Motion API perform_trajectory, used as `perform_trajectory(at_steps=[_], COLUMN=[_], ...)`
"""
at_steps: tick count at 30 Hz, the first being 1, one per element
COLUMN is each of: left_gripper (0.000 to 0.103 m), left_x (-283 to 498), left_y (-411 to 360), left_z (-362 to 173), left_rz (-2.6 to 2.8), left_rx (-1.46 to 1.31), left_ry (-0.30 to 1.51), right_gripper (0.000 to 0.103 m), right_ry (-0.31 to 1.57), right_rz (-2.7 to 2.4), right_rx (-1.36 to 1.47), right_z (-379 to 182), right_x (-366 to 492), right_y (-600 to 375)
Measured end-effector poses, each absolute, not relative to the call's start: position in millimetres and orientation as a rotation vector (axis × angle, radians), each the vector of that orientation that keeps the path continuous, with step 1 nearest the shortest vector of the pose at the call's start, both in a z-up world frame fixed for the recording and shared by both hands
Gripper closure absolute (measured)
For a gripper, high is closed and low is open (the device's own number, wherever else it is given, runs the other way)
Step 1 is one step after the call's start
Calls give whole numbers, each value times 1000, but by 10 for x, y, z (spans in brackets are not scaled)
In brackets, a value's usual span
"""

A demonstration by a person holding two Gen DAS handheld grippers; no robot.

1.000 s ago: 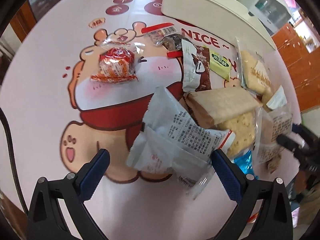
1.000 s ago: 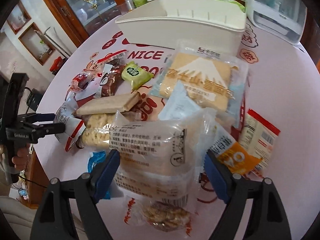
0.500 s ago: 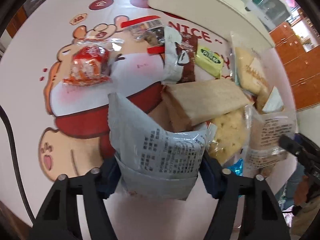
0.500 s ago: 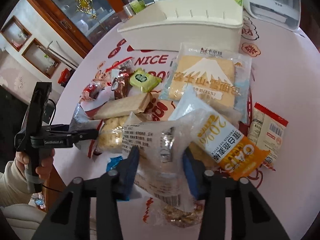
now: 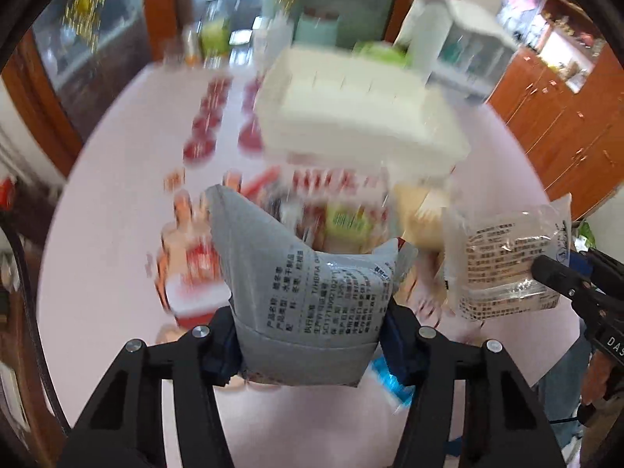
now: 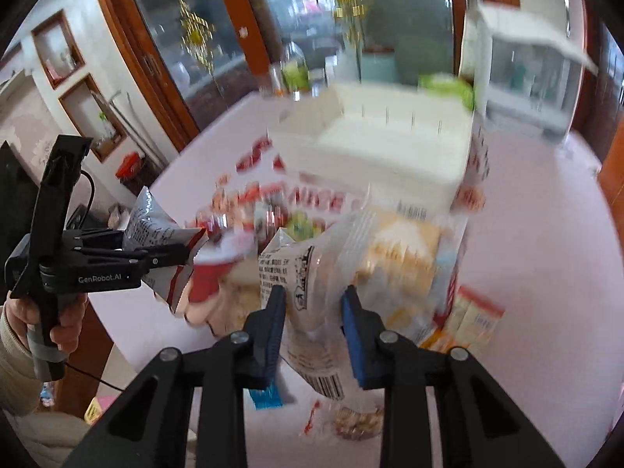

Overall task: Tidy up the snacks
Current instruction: 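Carry both packs into the white tray and open both grippers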

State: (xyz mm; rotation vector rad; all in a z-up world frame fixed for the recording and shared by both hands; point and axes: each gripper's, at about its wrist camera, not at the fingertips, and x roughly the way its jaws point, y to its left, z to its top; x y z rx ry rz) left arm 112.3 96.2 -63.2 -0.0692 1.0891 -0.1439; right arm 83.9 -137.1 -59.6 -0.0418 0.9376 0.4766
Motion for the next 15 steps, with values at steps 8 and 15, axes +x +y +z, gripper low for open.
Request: perform_trajectory(at_steps=[8, 15], left_gripper=[46, 43], left_x=[2036, 2978], left_y=[710, 536], left_z=[250, 487], left_rz=[-109, -78], left_rx=[59, 79], left_ry=[915, 809], right_gripper=[74, 74], right_ry=[744, 705], right_rz=[318, 189], right_rx=[-90, -68], right_z=[186, 450], right_x=[1524, 2401], right_y=[-1419, -1481])
